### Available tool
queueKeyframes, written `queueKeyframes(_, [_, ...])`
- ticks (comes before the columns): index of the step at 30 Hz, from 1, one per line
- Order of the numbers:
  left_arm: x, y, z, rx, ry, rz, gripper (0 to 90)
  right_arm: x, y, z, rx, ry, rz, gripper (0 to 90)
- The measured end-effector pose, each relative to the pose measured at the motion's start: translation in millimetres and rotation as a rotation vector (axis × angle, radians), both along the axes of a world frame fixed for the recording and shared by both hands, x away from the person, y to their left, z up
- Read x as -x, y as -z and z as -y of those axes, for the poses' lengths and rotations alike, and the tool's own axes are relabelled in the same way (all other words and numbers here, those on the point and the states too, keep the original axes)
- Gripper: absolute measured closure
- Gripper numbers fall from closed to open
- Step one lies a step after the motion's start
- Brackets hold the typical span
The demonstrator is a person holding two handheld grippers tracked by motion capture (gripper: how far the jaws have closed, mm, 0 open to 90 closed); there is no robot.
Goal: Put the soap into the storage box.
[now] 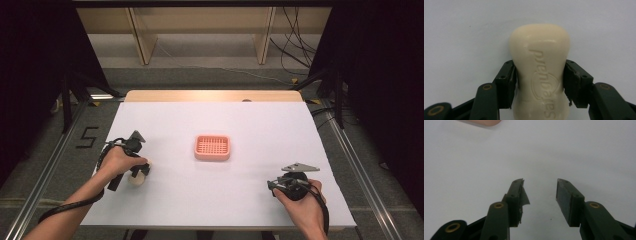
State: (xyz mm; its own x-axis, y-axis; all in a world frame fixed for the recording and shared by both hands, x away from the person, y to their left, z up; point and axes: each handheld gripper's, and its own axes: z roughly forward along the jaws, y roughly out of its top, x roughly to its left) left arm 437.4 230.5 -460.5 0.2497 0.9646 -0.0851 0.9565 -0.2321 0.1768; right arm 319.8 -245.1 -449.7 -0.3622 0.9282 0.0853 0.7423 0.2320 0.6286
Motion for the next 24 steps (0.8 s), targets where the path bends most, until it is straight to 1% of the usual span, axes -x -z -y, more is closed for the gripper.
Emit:
queueKeyframes(1, [-0.5, 0.1, -0.9, -0.012, 0.018, -0.007, 46.5, 0.0, 0.0, 0.0, 0.001, 0.000, 0.000, 57.8])
queueKeyframes(3, [0.0, 1.5, -0.7, -0.015, 0.010, -0.021, 46.3, -1.2, 1.0, 0.6, 0.000, -0.011, 0.008, 57.8])
queueKeyframes(5, [-0.1, 1.6, -0.5, -0.008, -0.002, -0.013, 45.7, -0.9, 0.7, 0.6, 0.003, -0.008, 0.007, 57.7])
queueKeyframes(11, [-0.9, 2.1, -1.7, -0.007, -0.004, -0.009, 45.1, -1.3, 1.3, 0.8, 0.001, -0.012, 0.006, 57.6])
queueKeyframes(14, [-1.1, 1.1, -1.4, -0.019, 0.007, -0.017, 46.3, -1.2, 1.3, 0.9, 0.003, -0.016, 0.008, 57.6])
queueKeyframes(16, [-0.8, 1.1, -1.3, -0.021, 0.016, -0.012, 47.3, -0.3, 0.4, 0.1, 0.001, -0.006, -0.001, 57.5])
queueKeyframes(17, [-0.9, 0.4, -1.1, -0.027, 0.018, -0.017, 47.4, -0.2, 0.3, 0.0, -0.005, -0.005, -0.004, 57.5])
queueKeyframes(18, [-0.9, 0.5, -1.2, -0.024, 0.020, -0.014, 47.4, -1.2, 0.8, 1.2, 0.007, -0.017, 0.014, 57.5])
queueKeyframes(20, [-1.0, 0.2, -1.7, -0.023, 0.024, -0.015, 47.4, 0.1, -0.1, 0.2, 0.002, 0.001, -0.003, 57.5])
queueKeyframes(23, [-1.0, -0.1, -2.2, -0.027, 0.025, -0.013, 47.4, -0.2, 0.3, 0.3, 0.001, -0.005, 0.000, 57.4])
queueKeyframes(24, [-0.9, -0.3, -2.5, -0.028, 0.027, -0.016, 47.5, -1.2, 1.1, 1.0, 0.003, -0.014, 0.007, 57.4])
